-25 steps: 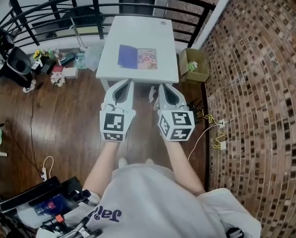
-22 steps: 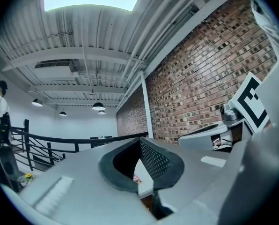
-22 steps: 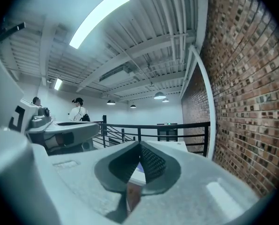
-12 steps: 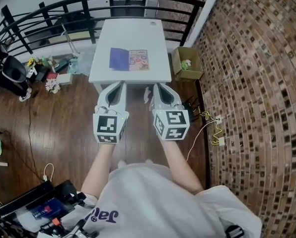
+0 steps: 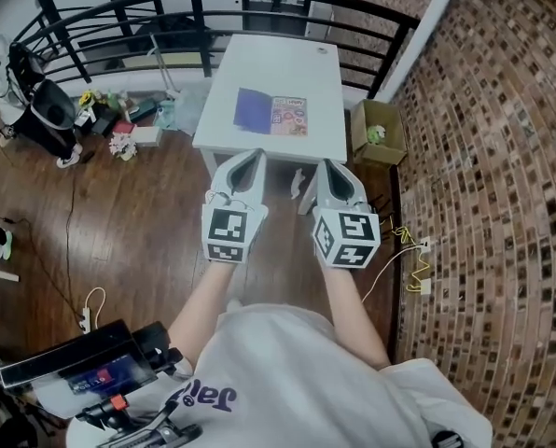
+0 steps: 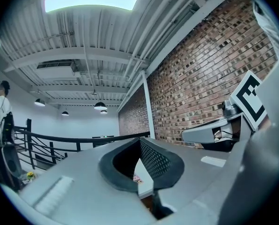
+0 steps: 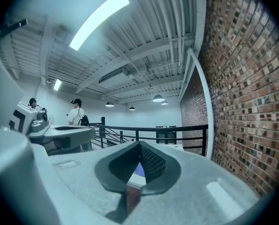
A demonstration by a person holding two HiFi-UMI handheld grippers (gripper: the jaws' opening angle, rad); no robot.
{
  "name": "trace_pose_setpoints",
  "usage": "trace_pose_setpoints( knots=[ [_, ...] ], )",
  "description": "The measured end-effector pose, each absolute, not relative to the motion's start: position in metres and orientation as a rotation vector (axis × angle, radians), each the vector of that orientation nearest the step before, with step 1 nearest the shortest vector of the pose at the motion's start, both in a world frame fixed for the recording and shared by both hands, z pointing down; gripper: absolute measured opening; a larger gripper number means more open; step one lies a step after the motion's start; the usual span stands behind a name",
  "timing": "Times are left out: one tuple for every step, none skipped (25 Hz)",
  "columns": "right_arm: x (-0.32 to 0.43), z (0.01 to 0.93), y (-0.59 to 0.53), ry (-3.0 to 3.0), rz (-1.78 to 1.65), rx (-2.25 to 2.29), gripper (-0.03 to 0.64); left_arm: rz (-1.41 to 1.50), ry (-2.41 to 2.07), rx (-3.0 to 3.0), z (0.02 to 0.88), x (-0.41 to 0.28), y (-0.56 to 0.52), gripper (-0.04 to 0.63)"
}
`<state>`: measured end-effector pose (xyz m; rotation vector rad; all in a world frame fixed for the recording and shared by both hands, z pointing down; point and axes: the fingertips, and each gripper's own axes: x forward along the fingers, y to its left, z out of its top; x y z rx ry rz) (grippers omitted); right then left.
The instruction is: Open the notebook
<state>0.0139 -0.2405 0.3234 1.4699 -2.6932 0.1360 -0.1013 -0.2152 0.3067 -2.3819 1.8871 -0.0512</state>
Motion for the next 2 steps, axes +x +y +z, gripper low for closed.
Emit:
trace_pose_setpoints(
  knots=[
    [0.0117, 0.3227, -0.2402, -2.698, 0.135, 1.468, -0.009, -0.054, 1.894, -2.376, 0.3063, -0.1047, -0.2145, 0.015],
    [0.0092, 0.3219, -0.2399, -2.702, 0.134, 1.467, -0.009, -0.057, 1.902, -2.371, 0.3058, -0.1084, -0.2137, 0.015]
  ],
)
